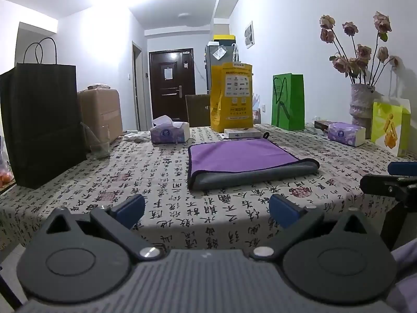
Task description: Fold towel
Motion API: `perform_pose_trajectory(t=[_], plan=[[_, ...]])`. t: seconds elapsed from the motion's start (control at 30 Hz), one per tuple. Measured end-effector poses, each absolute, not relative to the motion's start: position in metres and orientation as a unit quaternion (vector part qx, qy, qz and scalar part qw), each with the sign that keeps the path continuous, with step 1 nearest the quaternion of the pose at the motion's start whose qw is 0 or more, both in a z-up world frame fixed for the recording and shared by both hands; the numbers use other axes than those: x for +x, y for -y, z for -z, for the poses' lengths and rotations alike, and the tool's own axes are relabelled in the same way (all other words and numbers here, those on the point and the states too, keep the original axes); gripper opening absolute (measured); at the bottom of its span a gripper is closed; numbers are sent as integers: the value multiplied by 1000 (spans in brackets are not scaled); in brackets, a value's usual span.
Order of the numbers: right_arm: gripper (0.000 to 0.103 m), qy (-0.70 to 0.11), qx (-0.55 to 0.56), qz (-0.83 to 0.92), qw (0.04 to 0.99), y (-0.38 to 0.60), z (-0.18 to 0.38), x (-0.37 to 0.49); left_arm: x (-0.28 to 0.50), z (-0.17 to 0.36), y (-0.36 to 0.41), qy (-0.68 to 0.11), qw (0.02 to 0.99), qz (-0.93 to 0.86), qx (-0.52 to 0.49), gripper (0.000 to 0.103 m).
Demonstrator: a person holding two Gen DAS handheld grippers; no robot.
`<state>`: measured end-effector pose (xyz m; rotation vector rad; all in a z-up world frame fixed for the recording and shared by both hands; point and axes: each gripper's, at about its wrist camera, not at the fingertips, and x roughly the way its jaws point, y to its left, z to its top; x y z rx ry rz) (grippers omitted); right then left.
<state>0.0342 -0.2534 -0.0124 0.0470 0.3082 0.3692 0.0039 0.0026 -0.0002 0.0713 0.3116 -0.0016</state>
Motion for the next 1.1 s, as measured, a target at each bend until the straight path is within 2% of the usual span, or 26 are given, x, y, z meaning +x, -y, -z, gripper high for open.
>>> perform_pose_trajectory(t=[1.1], plan=[[103, -161, 28, -177, 970, 253, 16, 36, 2, 2, 2, -156, 987, 2, 33, 103]])
